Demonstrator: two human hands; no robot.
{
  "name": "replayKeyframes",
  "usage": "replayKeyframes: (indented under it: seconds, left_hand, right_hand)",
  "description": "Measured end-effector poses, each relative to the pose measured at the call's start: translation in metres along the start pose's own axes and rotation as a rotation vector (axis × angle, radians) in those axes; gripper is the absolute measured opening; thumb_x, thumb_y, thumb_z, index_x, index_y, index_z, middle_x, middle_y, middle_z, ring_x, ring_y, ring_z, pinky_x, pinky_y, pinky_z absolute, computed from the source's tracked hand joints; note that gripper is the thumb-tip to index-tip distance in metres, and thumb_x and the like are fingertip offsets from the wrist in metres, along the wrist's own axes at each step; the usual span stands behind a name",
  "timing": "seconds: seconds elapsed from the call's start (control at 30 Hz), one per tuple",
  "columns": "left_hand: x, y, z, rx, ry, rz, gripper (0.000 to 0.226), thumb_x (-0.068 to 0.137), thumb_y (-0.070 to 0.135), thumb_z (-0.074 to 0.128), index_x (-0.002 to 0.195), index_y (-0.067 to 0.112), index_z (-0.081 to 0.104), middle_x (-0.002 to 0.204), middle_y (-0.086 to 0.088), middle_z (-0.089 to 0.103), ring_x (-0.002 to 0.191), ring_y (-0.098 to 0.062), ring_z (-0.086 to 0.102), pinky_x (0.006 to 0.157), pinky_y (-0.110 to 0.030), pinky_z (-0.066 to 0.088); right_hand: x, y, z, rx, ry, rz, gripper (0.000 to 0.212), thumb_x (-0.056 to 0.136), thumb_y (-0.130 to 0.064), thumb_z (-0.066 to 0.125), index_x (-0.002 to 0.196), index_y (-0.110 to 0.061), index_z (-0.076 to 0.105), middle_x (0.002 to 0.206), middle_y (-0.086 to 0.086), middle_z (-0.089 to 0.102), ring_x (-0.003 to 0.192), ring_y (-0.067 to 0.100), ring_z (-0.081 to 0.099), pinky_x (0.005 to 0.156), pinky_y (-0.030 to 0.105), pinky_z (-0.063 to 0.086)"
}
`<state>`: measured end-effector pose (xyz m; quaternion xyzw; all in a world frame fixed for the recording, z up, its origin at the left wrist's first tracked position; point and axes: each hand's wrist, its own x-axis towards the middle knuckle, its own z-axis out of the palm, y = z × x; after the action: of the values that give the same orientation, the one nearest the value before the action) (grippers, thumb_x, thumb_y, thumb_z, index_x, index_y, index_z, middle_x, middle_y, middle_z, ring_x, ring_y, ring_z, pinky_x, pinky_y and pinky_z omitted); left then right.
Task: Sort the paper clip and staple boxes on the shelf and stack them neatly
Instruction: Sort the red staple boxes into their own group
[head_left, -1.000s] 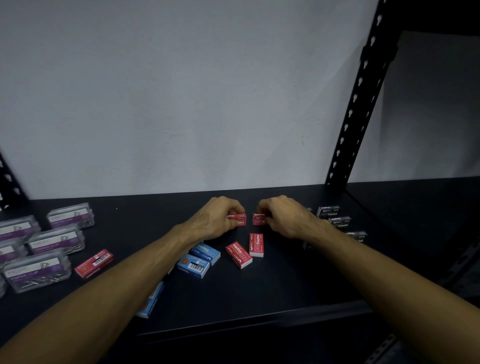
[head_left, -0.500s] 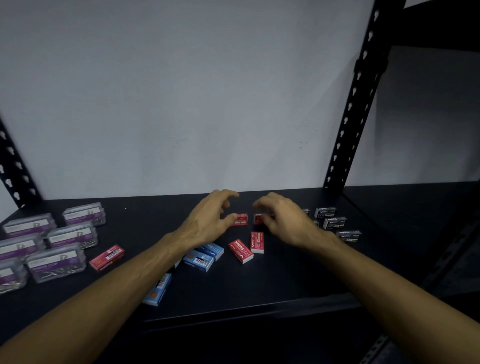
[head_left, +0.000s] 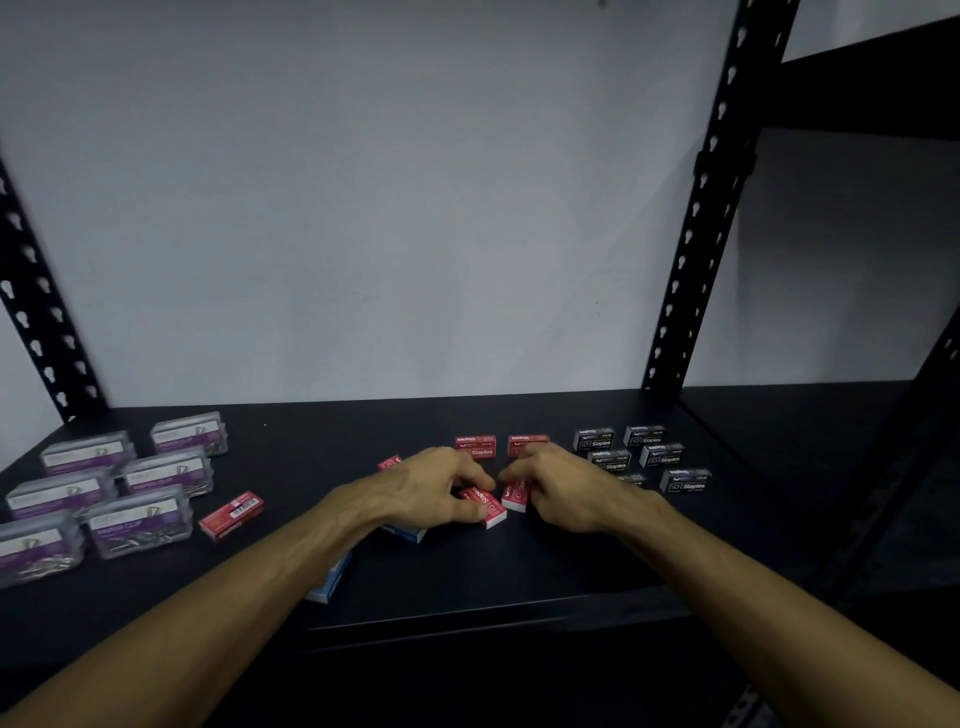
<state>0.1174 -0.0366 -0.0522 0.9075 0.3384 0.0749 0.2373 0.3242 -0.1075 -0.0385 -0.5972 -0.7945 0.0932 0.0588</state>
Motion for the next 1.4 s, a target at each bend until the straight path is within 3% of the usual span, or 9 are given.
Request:
replayKeyframes:
  seconds: [0.17,0.33,0.5,0.63,0.77,1.13,1.3,1.4]
  left_hand:
    - [-0.003,0.001,-0.005,0.031,-0.021,-0.012,0.037,0.088,0.035,0.071,0.124,0.028,0.065,0.117,0.019,0.057,0.107,0.000,0.053,0.094,-0.023,0.045]
    - [-0.008,-0.002,-0.006,0.033,0.008,-0.012,0.026,0.085,0.038,0.074,0.109,0.030,0.069,0.106,0.019,0.058,0.098,0.001,0.055,0.082,-0.017,0.043]
    - [-0.011,-0.002,-0.008,0.007,0.020,-0.036,0.022,0.080,0.042,0.077,0.098,0.031,0.068,0.100,0.016,0.064,0.092,0.000,0.059,0.079,-0.022,0.049]
    - [-0.013,-0.002,-0.007,-0.026,0.068,-0.032,0.025,0.078,0.035,0.081,0.094,0.031,0.063,0.096,0.013,0.064,0.088,-0.004,0.061,0.074,-0.021,0.050]
    - [-0.014,-0.002,-0.004,-0.059,0.109,-0.033,0.028,0.076,0.029,0.083,0.093,0.032,0.060,0.097,0.010,0.064,0.089,-0.007,0.060,0.077,-0.024,0.053]
    - [-0.010,0.005,-0.006,-0.002,0.036,-0.032,0.036,0.086,0.023,0.074,0.119,0.030,0.063,0.099,0.011,0.064,0.085,-0.003,0.062,0.073,-0.016,0.049]
    - [-0.003,0.014,-0.005,0.044,0.030,-0.008,0.020,0.086,0.028,0.073,0.106,0.028,0.070,0.092,0.013,0.067,0.082,0.000,0.062,0.069,-0.016,0.049]
    - [-0.001,0.017,-0.007,-0.006,0.078,-0.012,0.013,0.083,0.025,0.076,0.094,0.028,0.069,0.083,0.012,0.066,0.069,0.005,0.061,0.059,-0.011,0.046]
  right_hand:
    - [-0.004,0.002,-0.001,-0.043,-0.004,0.043,0.048,0.094,-0.008,0.046,0.139,-0.022,0.056,0.136,0.005,0.049,0.128,0.021,0.044,0.107,0.042,0.041]
    - [-0.007,0.003,-0.002,-0.076,-0.013,0.040,0.043,0.099,-0.013,0.046,0.140,-0.021,0.054,0.137,0.006,0.048,0.128,0.022,0.044,0.107,0.043,0.041]
    - [-0.007,0.003,0.002,-0.093,0.007,0.040,0.038,0.100,-0.018,0.047,0.138,-0.017,0.054,0.132,0.004,0.046,0.123,0.020,0.043,0.104,0.041,0.043]
    - [-0.007,0.006,0.001,-0.084,0.016,0.040,0.030,0.099,-0.022,0.051,0.128,-0.015,0.055,0.124,0.002,0.048,0.106,0.014,0.043,0.096,0.031,0.042]
    - [-0.008,0.006,-0.002,-0.056,0.039,0.026,0.012,0.094,-0.020,0.055,0.104,-0.022,0.049,0.108,-0.001,0.052,0.094,0.013,0.045,0.080,0.025,0.038]
    - [-0.014,0.003,-0.003,0.104,0.094,0.025,0.019,0.088,-0.011,0.063,0.090,-0.024,0.049,0.085,-0.009,0.056,0.073,0.007,0.052,0.061,0.020,0.037]
    - [-0.016,0.002,0.001,0.107,0.113,0.016,0.021,0.088,-0.009,0.063,0.089,-0.025,0.049,0.082,-0.010,0.054,0.070,0.006,0.050,0.060,0.020,0.035]
    - [-0.017,0.003,0.003,0.106,0.124,0.010,0.019,0.088,-0.009,0.063,0.091,-0.023,0.050,0.083,-0.010,0.055,0.070,0.006,0.050,0.059,0.020,0.035]
